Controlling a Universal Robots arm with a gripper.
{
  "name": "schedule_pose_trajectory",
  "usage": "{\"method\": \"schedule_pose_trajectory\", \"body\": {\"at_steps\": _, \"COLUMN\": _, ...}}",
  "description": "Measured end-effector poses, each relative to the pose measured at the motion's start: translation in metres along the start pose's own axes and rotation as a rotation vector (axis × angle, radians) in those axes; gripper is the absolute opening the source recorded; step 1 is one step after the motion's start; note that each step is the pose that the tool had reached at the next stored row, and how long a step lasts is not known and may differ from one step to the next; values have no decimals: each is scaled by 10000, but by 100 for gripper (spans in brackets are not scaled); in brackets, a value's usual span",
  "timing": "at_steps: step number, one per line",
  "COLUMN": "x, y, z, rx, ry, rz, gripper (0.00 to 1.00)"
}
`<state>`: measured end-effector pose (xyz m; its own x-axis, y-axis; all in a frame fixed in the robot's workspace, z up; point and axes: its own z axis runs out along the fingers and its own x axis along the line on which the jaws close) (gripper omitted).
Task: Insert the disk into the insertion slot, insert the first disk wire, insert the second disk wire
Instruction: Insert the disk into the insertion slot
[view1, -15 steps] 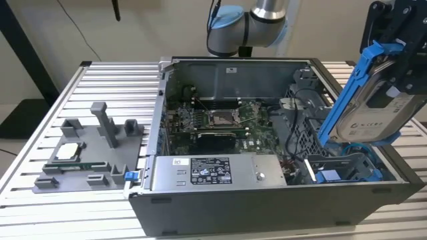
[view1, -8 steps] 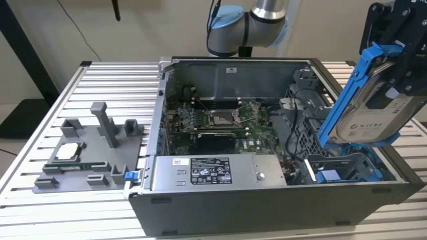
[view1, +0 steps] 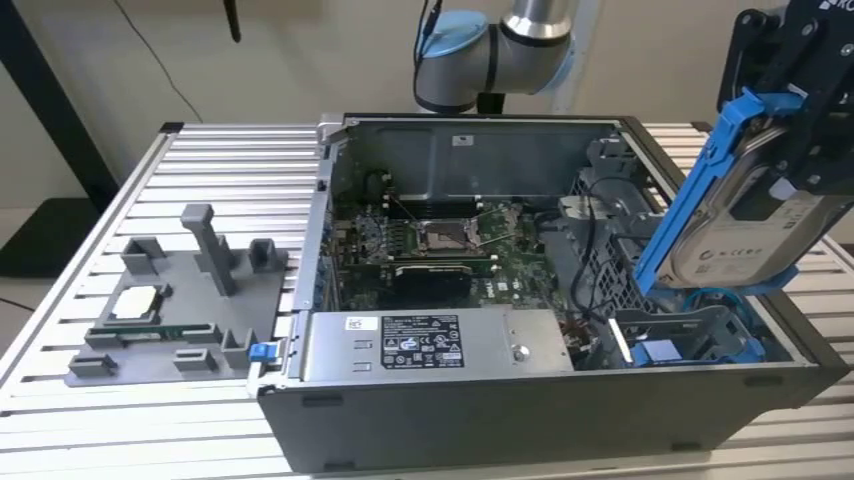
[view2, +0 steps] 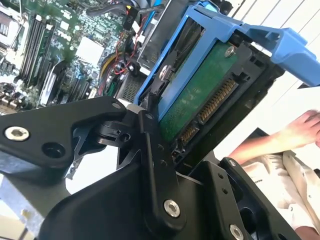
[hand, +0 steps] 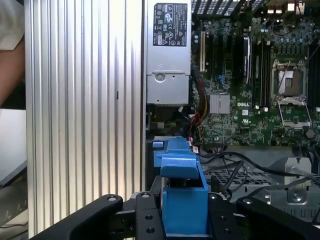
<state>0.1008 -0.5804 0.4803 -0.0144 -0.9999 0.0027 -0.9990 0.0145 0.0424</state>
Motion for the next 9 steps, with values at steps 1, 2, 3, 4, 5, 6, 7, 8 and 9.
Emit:
{"method": "schedule_pose_trajectory", "body": {"at_steps": 1, "x": 0, "y": 0, "z": 2, "rx": 0, "ry": -11, "rz": -5, "gripper": 0}}
{"method": "schedule_pose_trajectory", "body": {"at_steps": 2, "x": 0, "y": 0, "z": 4, "rx": -1, "ry": -23, "rz": -10, "gripper": 0}}
{"method": "schedule_pose_trajectory", "body": {"at_steps": 3, "x": 0, "y": 2, "z": 6, "rx": 0, "ry": -32, "rz": -11, "gripper": 0}}
{"method": "schedule_pose_trajectory", "body": {"at_steps": 4, "x": 0, "y": 3, "z": 7, "rx": -1, "ry": -40, "rz": -14, "gripper": 0}}
{"method": "schedule_pose_trajectory", "body": {"at_steps": 5, "x": 0, "y": 4, "z": 8, "rx": -1, "ry": -44, "rz": -16, "gripper": 0}}
{"method": "schedule_pose_trajectory", "body": {"at_steps": 6, "x": 0, "y": 5, "z": 9, "rx": -1, "ry": -46, "rz": -18, "gripper": 0}}
{"method": "schedule_pose_trajectory", "body": {"at_steps": 7, "x": 0, "y": 8, "z": 10, "rx": -1, "ry": -49, "rz": -18, "gripper": 0}}
{"method": "schedule_pose_trajectory", "body": {"at_steps": 8, "x": 0, "y": 10, "z": 11, "rx": -1, "ry": -53, "rz": -17, "gripper": 0}}
{"method": "schedule_pose_trajectory", "body": {"at_steps": 9, "x": 0, "y": 11, "z": 13, "rx": -1, "ry": -57, "rz": -18, "gripper": 0}}
